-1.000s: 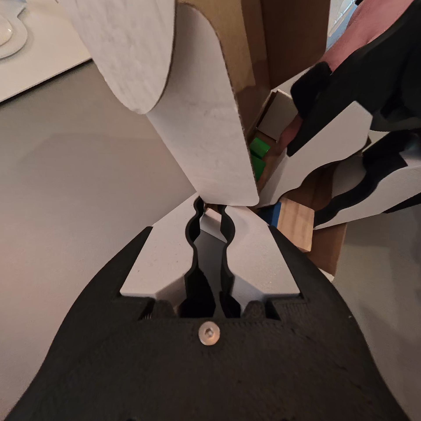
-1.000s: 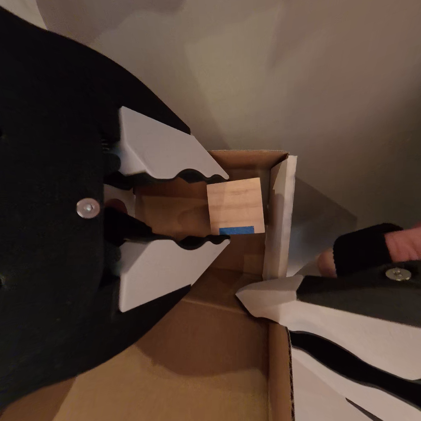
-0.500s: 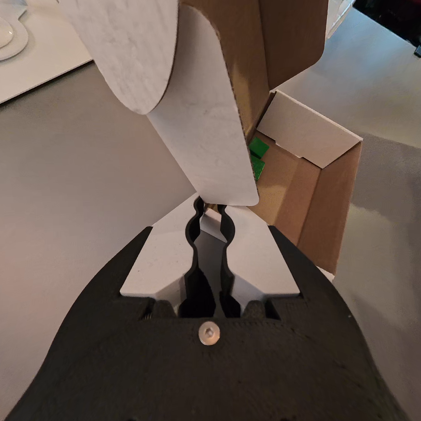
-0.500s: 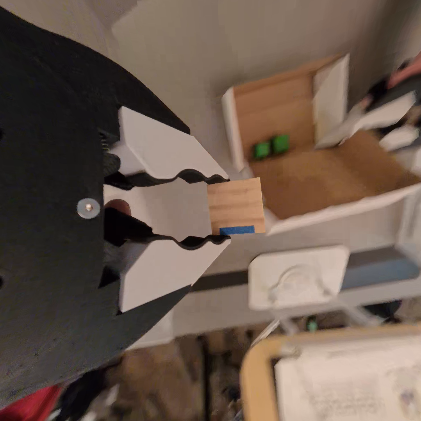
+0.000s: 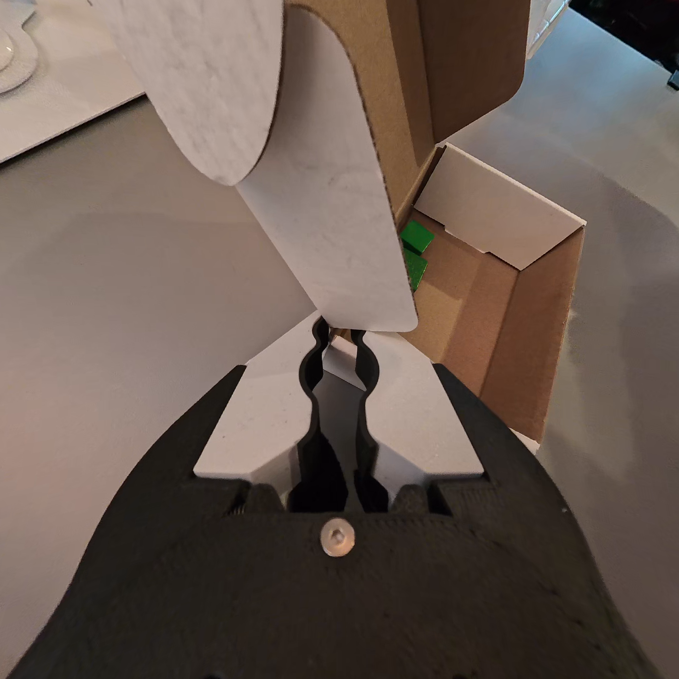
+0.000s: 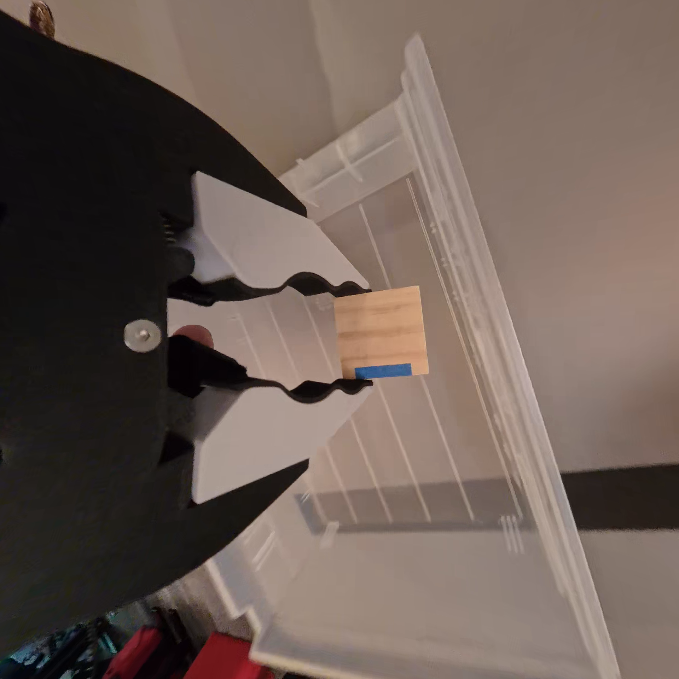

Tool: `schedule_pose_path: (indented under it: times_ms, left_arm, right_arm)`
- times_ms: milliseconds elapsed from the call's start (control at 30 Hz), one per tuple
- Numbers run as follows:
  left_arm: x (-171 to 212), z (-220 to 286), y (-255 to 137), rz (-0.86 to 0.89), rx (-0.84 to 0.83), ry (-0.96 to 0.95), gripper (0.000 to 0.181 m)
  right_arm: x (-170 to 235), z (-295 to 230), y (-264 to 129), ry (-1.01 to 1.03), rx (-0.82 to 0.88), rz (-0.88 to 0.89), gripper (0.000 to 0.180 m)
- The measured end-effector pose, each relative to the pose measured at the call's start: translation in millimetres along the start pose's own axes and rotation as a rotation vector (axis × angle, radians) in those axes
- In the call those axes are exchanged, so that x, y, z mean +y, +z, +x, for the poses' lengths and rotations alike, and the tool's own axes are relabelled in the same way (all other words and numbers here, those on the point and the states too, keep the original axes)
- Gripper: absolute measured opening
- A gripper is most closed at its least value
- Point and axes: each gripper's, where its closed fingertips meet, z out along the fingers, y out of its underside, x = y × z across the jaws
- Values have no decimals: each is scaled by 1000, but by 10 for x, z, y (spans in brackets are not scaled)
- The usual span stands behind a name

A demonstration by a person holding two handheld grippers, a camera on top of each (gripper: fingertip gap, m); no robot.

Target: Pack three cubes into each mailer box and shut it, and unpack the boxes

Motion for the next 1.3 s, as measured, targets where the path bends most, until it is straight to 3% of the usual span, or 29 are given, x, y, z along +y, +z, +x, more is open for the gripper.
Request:
schedule_pose_path:
  times_ms: [200, 400, 533, 633, 767, 900, 1067, 1200, 1300]
  left_arm:
    - [1, -2, 1, 1, 3, -1, 9]
    - [-1, 1, 4, 1, 5, -2, 9]
    - [-1, 5, 6, 1, 7, -1, 9]
    - [-1, 6, 6, 1, 6, 0, 9]
    - [-2, 7, 7, -2, 3, 4, 9]
    - [-3, 11, 10, -3, 4, 4, 9]
    - [-3, 13, 8, -3, 0, 9, 9]
    - [-7, 15, 7, 1, -1, 11, 9]
    - [-7, 17, 9, 2, 3, 11, 9]
  right_arm:
    - [60, 14, 415, -46, -60, -58, 44]
    - [88, 72, 453, -121, -20, -123, 44]
    - [92, 205, 266, -103, 84, -146, 69]
    - [61, 353, -150, -73, 246, -159, 67]
    - [-662, 7, -875, -122, 378, 78, 55]
    - [-1705, -1144, -1124, -289, 169, 385, 50]
    - [-2340, -2105, -525, -450, -27, 359, 47]
    - [-2406, -2225, 114, -449, -60, 200, 43]
    - [-2416, -2236, 359, -445, -49, 148, 46]
